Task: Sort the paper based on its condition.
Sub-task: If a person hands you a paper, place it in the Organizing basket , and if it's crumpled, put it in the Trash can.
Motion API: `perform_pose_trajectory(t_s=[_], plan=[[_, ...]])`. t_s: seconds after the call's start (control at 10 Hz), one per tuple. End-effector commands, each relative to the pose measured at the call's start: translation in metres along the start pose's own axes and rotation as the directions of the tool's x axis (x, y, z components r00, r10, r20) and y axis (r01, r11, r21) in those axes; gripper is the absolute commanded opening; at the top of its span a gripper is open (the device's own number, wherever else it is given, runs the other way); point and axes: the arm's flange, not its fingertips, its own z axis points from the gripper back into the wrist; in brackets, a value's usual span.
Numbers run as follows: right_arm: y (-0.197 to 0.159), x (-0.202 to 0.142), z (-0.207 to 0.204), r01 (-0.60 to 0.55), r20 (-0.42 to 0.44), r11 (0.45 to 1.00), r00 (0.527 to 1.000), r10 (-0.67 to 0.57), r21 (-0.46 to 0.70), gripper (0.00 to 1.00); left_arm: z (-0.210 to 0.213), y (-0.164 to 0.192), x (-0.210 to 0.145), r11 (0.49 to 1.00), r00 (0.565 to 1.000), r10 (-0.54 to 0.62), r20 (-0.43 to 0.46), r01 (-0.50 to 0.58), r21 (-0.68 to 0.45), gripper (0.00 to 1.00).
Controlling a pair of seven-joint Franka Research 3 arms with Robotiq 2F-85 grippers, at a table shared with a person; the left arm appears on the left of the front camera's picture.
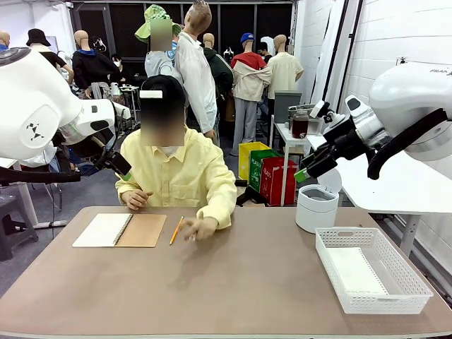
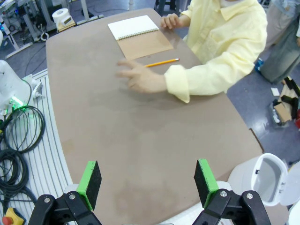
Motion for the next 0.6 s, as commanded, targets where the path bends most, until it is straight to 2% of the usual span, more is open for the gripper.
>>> perform_pose_trajectory(t_s=[0.0, 0.5], plan=[[0.0002, 0.0003, -0.0007, 0.0, 0.015, 1.0, 1.0, 0.0, 0.009, 1.0, 0.0007, 0.0004, -0.0004, 1.0, 1.0, 0.001, -0.005, -0.001, -0.004, 1.0], [0.0002, 0.0003, -0.0007, 0.0, 0.015, 1.0, 1.0, 0.0, 0.009, 1.0, 0.0007, 0.0004, -0.0004, 1.0, 1.0, 0.001, -0.005, -0.001, -0.004, 1.0]])
